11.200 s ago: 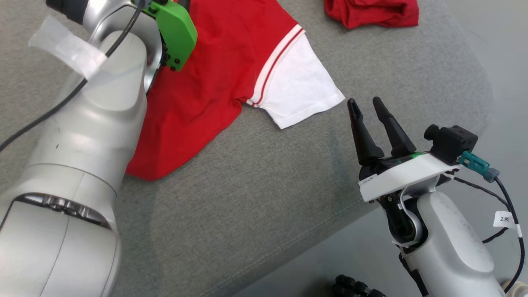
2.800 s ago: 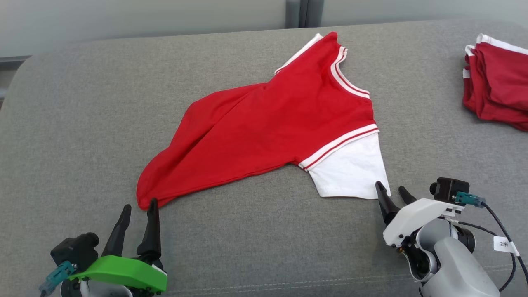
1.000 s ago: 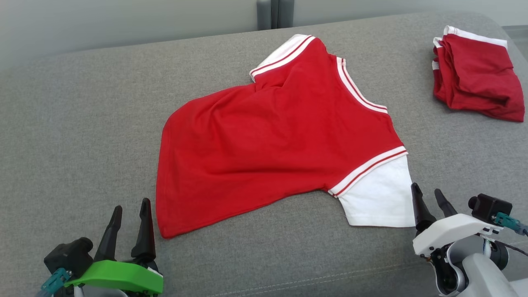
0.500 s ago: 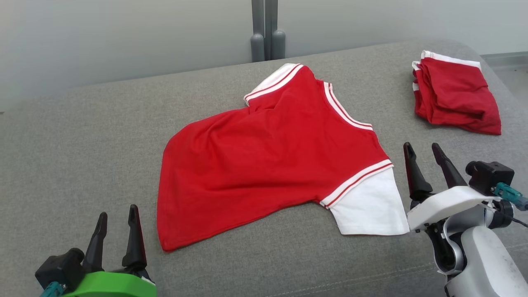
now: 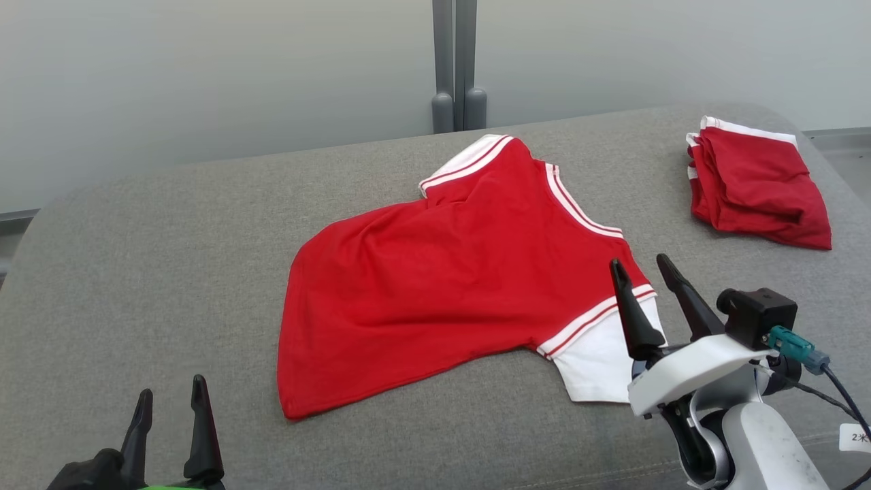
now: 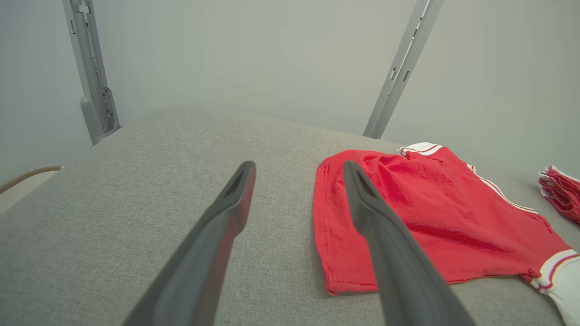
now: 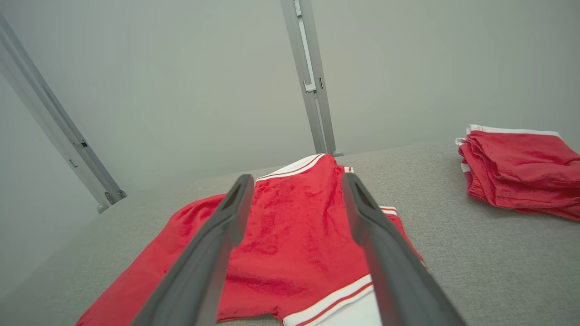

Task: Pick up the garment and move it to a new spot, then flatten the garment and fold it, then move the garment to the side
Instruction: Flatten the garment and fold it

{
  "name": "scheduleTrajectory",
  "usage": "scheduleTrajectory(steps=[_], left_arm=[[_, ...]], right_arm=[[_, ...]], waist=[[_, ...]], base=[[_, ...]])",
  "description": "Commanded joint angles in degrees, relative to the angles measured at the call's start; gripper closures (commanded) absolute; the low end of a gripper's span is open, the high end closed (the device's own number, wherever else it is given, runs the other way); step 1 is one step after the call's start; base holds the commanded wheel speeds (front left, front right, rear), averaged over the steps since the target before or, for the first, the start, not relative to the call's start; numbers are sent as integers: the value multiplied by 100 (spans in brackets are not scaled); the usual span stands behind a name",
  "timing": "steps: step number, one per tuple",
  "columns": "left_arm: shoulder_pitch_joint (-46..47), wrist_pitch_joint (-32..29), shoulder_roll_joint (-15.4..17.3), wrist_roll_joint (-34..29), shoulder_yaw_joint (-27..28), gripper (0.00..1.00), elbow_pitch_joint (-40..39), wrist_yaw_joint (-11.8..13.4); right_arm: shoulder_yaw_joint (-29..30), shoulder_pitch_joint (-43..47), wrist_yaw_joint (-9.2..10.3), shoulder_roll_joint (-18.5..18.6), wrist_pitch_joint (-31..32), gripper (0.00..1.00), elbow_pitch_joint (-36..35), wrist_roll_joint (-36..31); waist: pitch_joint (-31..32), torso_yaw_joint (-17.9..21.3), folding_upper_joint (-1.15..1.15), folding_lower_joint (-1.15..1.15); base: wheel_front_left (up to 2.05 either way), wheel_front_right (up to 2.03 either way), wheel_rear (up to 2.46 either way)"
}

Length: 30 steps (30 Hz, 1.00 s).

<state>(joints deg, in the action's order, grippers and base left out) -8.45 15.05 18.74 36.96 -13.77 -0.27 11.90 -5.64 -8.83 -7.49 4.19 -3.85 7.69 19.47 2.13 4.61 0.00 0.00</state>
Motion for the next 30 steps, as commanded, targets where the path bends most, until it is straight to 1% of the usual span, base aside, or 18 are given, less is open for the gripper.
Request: scheduleTrajectory(steps=[1,8,18,21,30], left_arm=[[-114,16,60,-73,26,0,-19,53],[-241,16,113,-138,46,0,-19,90],[-190,16,63,-118,1,0,57,33],[-161,16,78,-139,-16,0,78,28],[-81,16,75,-178,-56,0,80,41]], right_arm=[[-26,111,0,-21,5,0,-16,-68],[-55,202,0,-72,-48,0,108,-189],[-83,95,0,-100,-84,0,210,-224],[-62,66,0,-102,-95,0,220,-371],[-14,42,0,-112,-120,0,245,-545]], waist=[[41,-38,0,0],[89,-84,0,0],[67,-59,0,0],[61,-51,0,0],[58,-55,0,0]], base=[[0,0,0],[0,0,0],[0,0,0],[0,0,0],[0,0,0]])
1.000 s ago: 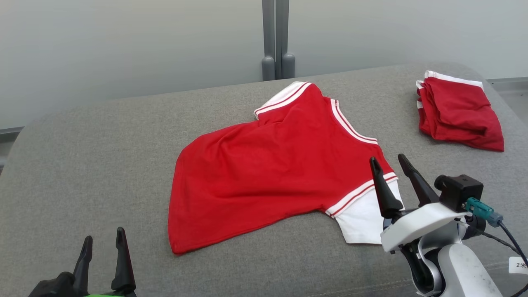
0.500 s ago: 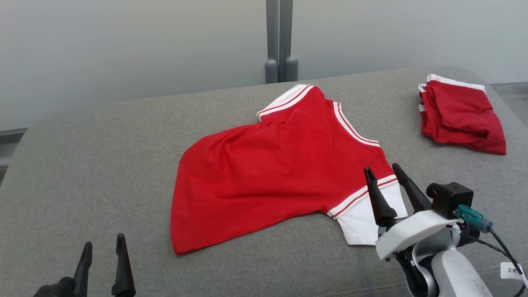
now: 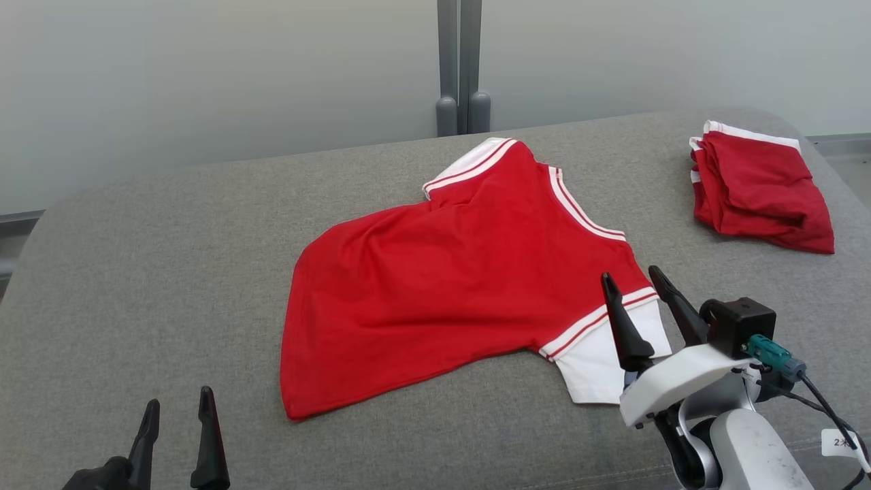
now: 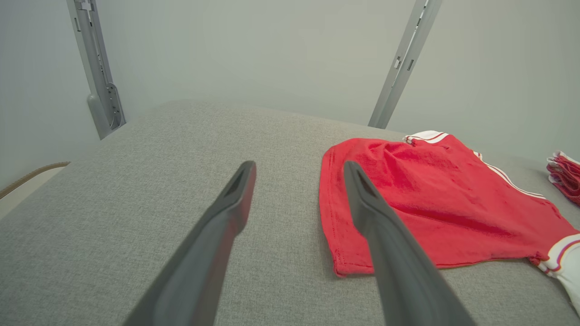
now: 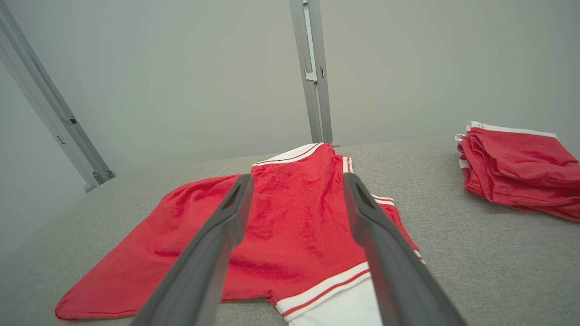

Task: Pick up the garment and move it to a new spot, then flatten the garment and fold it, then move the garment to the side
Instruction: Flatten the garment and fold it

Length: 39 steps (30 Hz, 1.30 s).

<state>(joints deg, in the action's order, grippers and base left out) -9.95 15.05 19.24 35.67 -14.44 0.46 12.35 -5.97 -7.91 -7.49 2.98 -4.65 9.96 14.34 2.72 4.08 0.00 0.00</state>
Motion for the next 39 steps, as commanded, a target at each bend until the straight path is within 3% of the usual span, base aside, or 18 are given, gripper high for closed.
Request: scheduleTrajectory(steps=[1,30,39], left_arm=[[76,16,25,-49,7,0,6,-7],[208,16,10,-89,-130,0,-40,6],[241,11,-24,-83,-179,0,-9,1]], right_arm=[[21,-54,0,7,-40,0,24,-52],[126,-137,0,-3,-113,0,329,-299],[573,49,0,1,168,0,696,-125]], waist=[[-3,-4,0,0],[-63,-16,0,0],[-263,-2,0,0]], base=[[0,0,0],[0,0,0],[0,0,0]])
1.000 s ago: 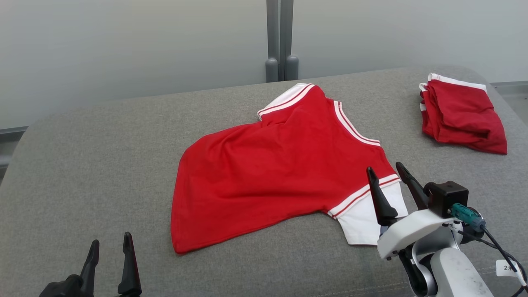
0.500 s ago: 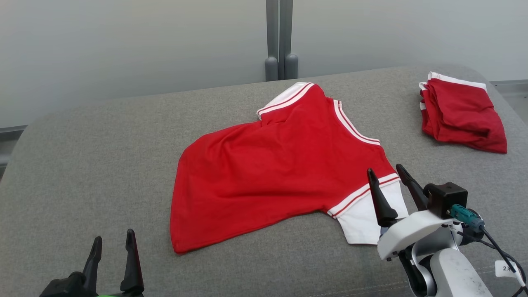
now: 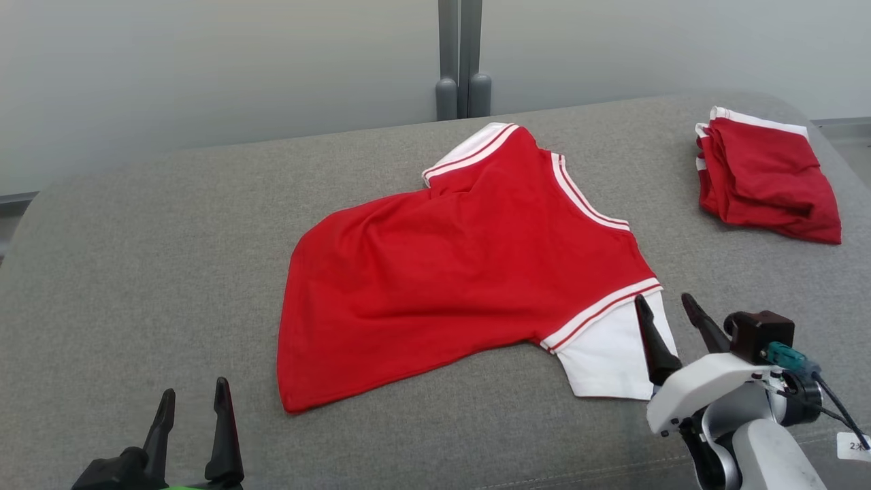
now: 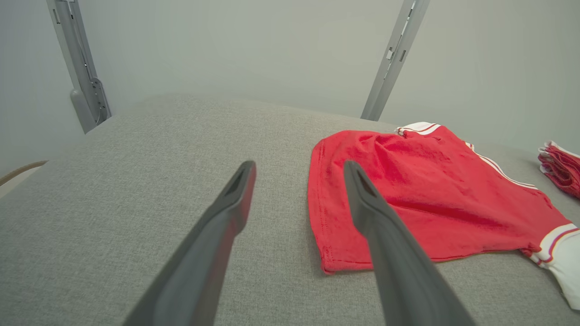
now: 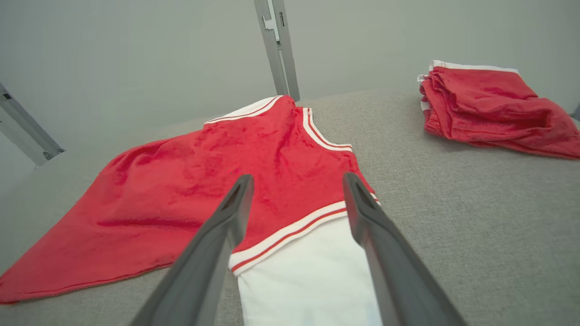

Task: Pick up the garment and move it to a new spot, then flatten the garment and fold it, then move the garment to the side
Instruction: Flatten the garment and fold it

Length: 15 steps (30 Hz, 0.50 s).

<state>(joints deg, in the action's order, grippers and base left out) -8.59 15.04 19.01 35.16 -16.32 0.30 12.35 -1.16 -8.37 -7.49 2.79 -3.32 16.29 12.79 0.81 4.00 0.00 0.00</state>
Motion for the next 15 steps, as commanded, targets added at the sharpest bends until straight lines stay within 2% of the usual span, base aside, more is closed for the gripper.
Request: scheduleTrajectory(steps=[1,10,15], left_arm=[[115,12,-6,-37,-2,0,9,-4],[358,14,-48,-90,-32,0,35,-62],[492,15,-61,-133,-25,0,77,-100]], right_arm=[[158,127,0,20,72,0,120,68],[592,300,0,20,172,0,513,627],[645,346,0,21,283,0,837,1053]], waist=[[-115,8,0,0],[-668,55,0,0],[-873,65,0,0]], base=[[0,0,0],[0,0,0],[0,0,0]])
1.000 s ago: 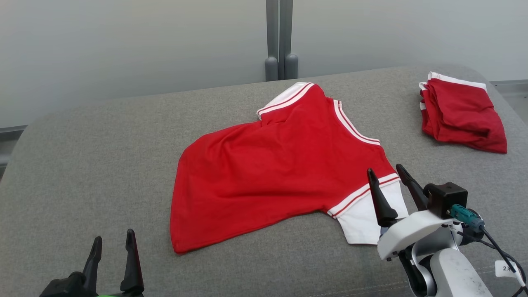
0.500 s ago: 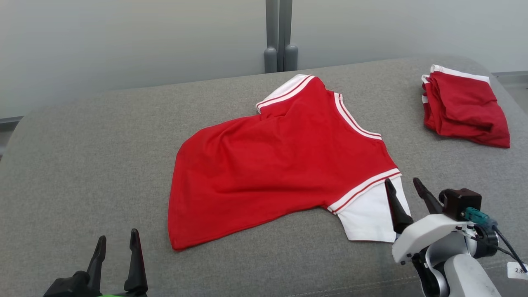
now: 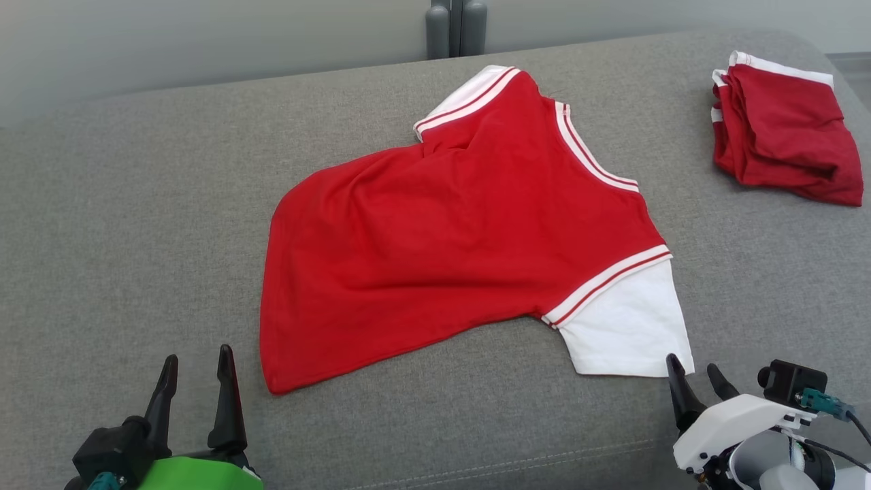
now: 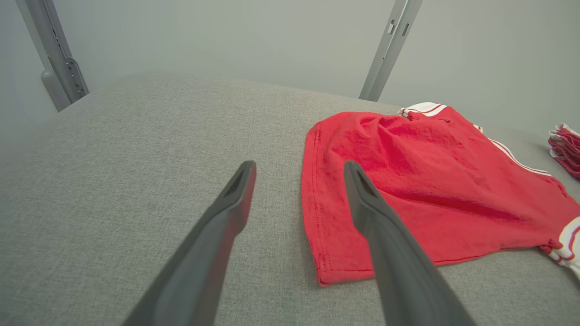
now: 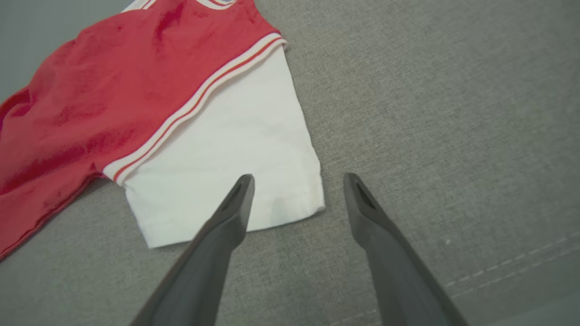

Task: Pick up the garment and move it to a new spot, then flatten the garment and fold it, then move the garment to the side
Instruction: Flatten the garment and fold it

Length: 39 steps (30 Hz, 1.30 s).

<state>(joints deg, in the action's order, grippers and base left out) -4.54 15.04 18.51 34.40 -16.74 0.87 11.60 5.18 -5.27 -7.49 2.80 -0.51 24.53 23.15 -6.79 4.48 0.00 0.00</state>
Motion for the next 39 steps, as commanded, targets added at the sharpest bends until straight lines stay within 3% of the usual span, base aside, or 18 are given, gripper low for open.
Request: scheduleTrajectory(steps=[1,14,17,19,21,22,29,39], left_arm=[[104,15,-10,-61,18,0,27,-35],[229,16,4,-116,-19,0,113,-83],[219,16,8,-112,-29,0,132,-88],[206,16,8,-109,-37,0,141,-88],[184,16,10,-105,-39,0,145,-82],[172,16,9,-104,-39,0,145,-75],[103,0,-11,-51,-84,0,148,-99],[54,-13,-78,57,-155,0,191,-149]], right_arm=[[2,14,0,19,19,0,85,85],[-345,-482,-1,-2,-292,2,987,883],[-399,-553,-1,-16,-289,51,1205,911],[-438,-625,-2,-33,-304,63,1361,936],[-466,-697,-2,-39,-338,82,1517,955],[-479,-739,-1,-32,-343,100,1595,959],[-620,-1043,-1,1,-620,100,1533,1362],[-931,-949,-1,202,-461,100,0,2206]], waist=[[-144,18,0,0],[-274,-108,0,0],[-251,-143,0,0],[-231,-158,0,0],[-213,-164,0,0],[-203,-165,0,0],[-136,-143,0,0],[8,-56,0,0]], base=[[0,0,0],[0,0,0],[0,0,0],[0,0,0],[0,0,0],[0,0,0],[0,0,0],[0,0,0]])
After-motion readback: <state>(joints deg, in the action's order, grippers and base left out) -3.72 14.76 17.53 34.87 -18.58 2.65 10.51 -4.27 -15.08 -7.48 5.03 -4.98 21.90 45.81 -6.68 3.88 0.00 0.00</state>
